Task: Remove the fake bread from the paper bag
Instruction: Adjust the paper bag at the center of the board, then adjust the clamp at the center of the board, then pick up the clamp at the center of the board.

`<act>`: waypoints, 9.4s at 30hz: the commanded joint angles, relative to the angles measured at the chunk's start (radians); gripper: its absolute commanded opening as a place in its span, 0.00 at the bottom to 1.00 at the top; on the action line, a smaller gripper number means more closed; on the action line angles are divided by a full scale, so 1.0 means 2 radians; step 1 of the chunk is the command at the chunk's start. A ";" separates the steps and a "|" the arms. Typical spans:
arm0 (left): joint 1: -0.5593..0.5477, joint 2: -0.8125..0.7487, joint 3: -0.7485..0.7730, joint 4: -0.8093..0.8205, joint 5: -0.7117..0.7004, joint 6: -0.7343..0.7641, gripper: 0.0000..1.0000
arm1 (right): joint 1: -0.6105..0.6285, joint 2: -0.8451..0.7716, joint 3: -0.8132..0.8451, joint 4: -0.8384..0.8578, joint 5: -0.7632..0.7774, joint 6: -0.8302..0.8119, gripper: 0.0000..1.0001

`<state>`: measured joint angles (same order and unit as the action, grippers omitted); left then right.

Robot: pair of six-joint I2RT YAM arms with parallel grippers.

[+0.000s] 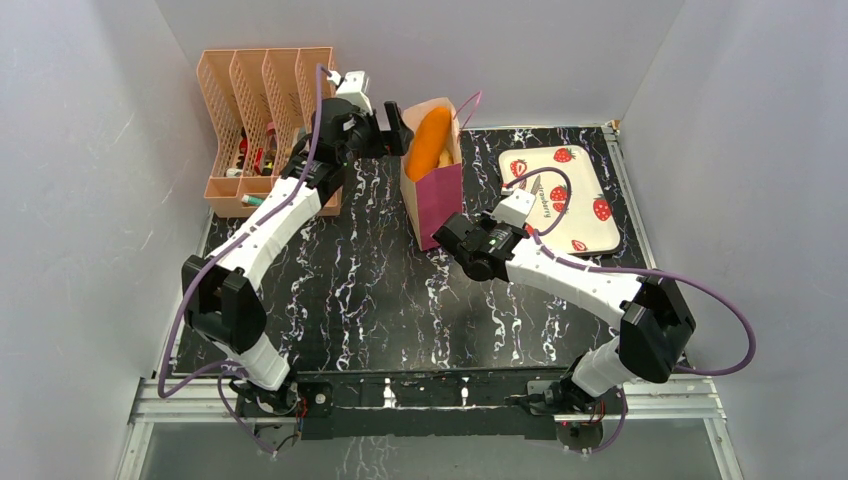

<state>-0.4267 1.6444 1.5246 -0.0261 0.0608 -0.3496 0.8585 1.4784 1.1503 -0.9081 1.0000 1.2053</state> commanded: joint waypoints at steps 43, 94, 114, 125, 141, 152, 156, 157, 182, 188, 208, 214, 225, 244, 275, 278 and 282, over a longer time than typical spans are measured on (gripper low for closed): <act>-0.169 -0.417 -0.311 -0.168 -0.324 -0.106 0.98 | 0.403 0.045 -0.018 0.015 -0.162 -0.021 0.00; -0.069 -0.255 -0.512 0.027 -0.378 -0.325 0.86 | 0.186 0.143 -0.041 0.494 -0.179 -0.351 0.62; -0.041 -0.121 -0.487 0.089 -0.327 -0.333 0.71 | 0.124 0.249 0.025 0.496 -0.214 -0.350 0.40; -0.036 -0.072 -0.485 0.101 -0.304 -0.349 0.43 | 0.110 0.308 0.066 0.475 -0.217 -0.354 0.09; -0.035 -0.160 -0.511 0.046 -0.342 -0.376 0.00 | 0.108 0.271 0.035 0.436 -0.143 -0.289 0.00; -0.033 -0.318 -0.524 -0.061 -0.423 -0.355 0.00 | 0.104 0.205 -0.013 0.413 -0.112 -0.213 0.00; -0.031 -0.359 -0.536 -0.099 -0.443 -0.356 0.00 | 0.103 0.196 -0.022 0.398 -0.100 -0.198 0.00; -0.031 -0.368 -0.537 -0.106 -0.448 -0.357 0.00 | 0.102 0.193 -0.025 0.397 -0.099 -0.197 0.00; -0.029 -0.209 -0.495 0.012 -0.417 -0.332 0.23 | 0.085 0.259 0.013 0.428 -0.129 -0.264 0.00; -0.026 -0.120 -0.451 0.056 -0.385 -0.308 0.59 | 0.086 0.297 0.030 0.441 -0.118 -0.294 0.00; -0.026 -0.250 -0.480 0.098 -0.387 -0.242 0.98 | 0.117 0.241 0.006 0.465 -0.119 -0.356 0.54; -0.025 -0.291 -0.540 0.193 -0.365 -0.248 0.98 | 0.126 0.185 -0.047 0.516 -0.122 -0.358 0.61; -0.025 -0.264 -0.498 0.140 -0.347 -0.230 0.96 | 0.127 0.134 -0.146 0.643 -0.228 -0.402 0.73; -0.025 -0.270 -0.490 0.092 -0.378 -0.250 0.95 | 0.132 0.191 -0.152 0.742 -0.272 -0.452 0.73; -0.025 -0.270 -0.495 0.088 -0.396 -0.264 0.96 | 0.162 0.248 -0.096 0.744 -0.221 -0.478 0.91; -0.025 -0.266 -0.493 0.080 -0.398 -0.269 0.98 | 0.161 0.264 -0.086 0.747 -0.213 -0.477 0.88; -0.025 -0.267 -0.491 0.074 -0.401 -0.272 0.98 | 0.162 0.281 -0.077 0.747 -0.201 -0.478 0.85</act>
<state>-0.4805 1.1179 0.5159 0.1478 -0.7006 -0.8761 1.1778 2.0121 0.9535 0.5438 0.5533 0.2642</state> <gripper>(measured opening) 0.981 0.865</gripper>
